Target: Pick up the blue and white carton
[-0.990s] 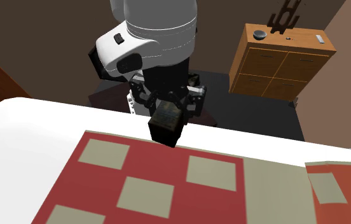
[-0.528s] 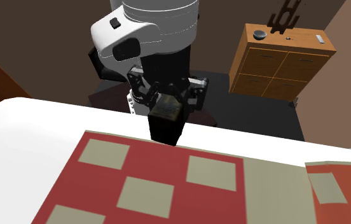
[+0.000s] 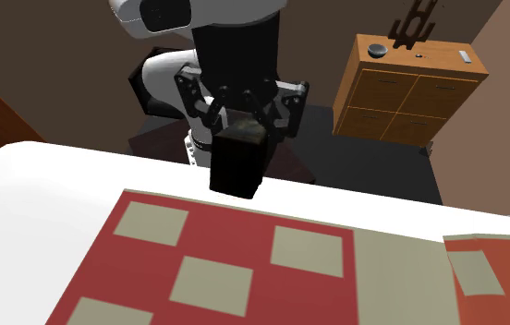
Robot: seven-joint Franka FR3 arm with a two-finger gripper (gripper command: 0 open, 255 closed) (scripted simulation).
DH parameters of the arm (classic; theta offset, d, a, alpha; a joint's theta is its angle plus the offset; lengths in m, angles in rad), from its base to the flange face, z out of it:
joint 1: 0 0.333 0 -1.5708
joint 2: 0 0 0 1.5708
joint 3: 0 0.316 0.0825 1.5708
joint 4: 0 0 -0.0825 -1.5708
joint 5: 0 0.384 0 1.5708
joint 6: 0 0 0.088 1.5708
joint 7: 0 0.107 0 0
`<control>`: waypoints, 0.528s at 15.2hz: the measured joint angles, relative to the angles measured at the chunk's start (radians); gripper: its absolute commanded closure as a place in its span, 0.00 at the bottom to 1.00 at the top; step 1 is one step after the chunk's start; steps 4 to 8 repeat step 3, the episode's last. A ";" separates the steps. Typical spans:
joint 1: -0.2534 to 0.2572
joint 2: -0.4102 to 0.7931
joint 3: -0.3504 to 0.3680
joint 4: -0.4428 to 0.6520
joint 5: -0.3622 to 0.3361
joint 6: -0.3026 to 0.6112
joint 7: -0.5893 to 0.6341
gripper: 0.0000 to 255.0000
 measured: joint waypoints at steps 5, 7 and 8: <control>-0.001 0.008 -0.001 0.038 -0.001 -0.030 0.002 1.00; -0.001 0.008 -0.001 0.038 -0.001 -0.030 0.002 1.00; -0.001 0.008 -0.001 0.038 -0.001 -0.030 0.002 1.00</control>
